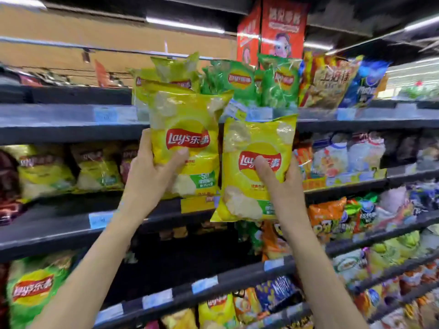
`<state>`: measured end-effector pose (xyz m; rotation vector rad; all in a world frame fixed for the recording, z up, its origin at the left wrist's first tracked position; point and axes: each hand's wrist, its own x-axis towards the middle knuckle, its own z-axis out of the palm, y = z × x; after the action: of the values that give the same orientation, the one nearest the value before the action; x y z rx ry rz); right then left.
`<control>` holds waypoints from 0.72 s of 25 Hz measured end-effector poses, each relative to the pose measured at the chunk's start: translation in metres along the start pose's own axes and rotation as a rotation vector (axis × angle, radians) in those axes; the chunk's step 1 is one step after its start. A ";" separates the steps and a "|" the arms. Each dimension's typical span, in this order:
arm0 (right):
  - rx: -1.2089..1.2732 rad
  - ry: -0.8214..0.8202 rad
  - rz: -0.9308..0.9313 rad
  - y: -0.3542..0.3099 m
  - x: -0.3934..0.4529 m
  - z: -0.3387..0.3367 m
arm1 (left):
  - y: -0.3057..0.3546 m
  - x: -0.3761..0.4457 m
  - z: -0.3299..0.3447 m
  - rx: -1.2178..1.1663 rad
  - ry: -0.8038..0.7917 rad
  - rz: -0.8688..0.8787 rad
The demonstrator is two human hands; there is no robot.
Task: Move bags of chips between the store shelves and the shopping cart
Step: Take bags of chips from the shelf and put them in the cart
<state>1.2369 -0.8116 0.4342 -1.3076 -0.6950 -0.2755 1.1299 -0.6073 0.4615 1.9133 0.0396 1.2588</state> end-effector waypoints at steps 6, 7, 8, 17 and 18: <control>0.091 -0.080 -0.169 -0.044 0.118 0.057 | 0.040 0.120 -0.044 0.095 0.058 0.174; 0.087 -0.078 -0.203 -0.050 0.133 0.069 | 0.045 0.140 -0.052 0.112 0.047 0.192; 0.082 -0.064 -0.224 -0.055 0.145 0.079 | 0.050 0.159 -0.059 0.120 0.032 0.202; 0.164 -0.190 -0.146 -0.055 0.260 0.166 | -0.003 0.265 -0.095 0.145 -0.111 -0.024; 0.141 -0.211 -0.123 -0.052 0.265 0.172 | -0.014 0.269 -0.097 0.168 -0.143 -0.085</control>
<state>1.3577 -0.6120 0.6529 -1.1709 -0.9594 -0.1857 1.1945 -0.4209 0.6690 2.1188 0.1556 1.0882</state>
